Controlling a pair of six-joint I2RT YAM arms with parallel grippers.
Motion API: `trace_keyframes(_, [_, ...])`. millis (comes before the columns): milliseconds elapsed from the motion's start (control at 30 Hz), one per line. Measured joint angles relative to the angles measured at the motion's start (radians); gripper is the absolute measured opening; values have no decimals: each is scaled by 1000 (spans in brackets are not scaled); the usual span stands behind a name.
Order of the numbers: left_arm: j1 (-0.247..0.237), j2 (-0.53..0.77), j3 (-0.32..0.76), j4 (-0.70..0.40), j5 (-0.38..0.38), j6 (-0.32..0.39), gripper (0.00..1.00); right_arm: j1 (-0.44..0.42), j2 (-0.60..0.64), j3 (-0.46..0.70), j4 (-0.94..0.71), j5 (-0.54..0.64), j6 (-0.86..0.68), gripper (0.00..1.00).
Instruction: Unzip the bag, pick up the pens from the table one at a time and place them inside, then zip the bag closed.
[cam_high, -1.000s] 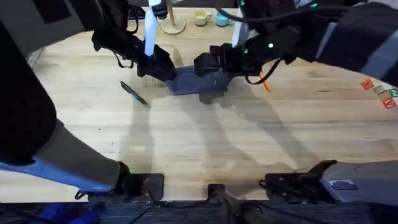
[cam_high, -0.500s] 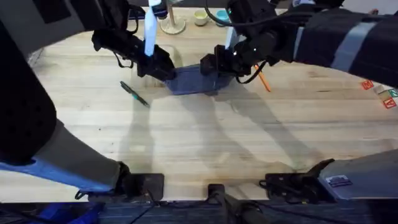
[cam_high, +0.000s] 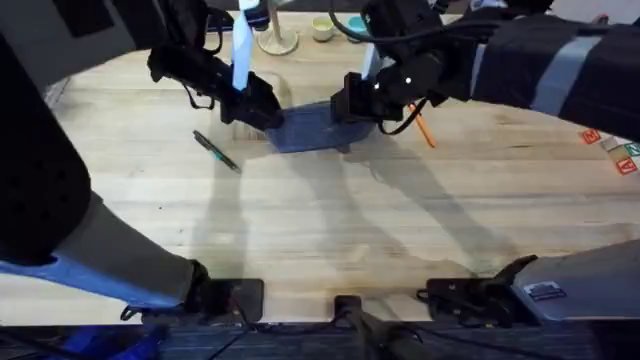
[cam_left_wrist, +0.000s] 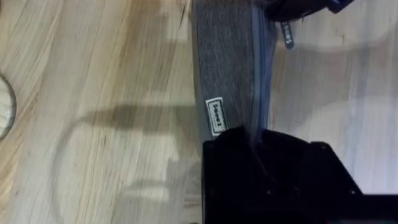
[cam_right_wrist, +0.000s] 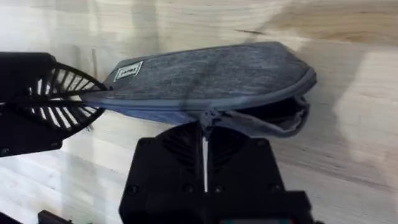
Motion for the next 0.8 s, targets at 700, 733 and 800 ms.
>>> trace_keyframes(700, [0,0,0,-1,-1,0,42,84,0,0,146,-165,-314,31])
trace_keyframes(733, [0,0,0,-3,0,0,42,89,0,0,148,-175,-332,31])
trace_keyframes(800, [0,0,0,-5,0,0,43,97,0,0,151,-188,-372,31])
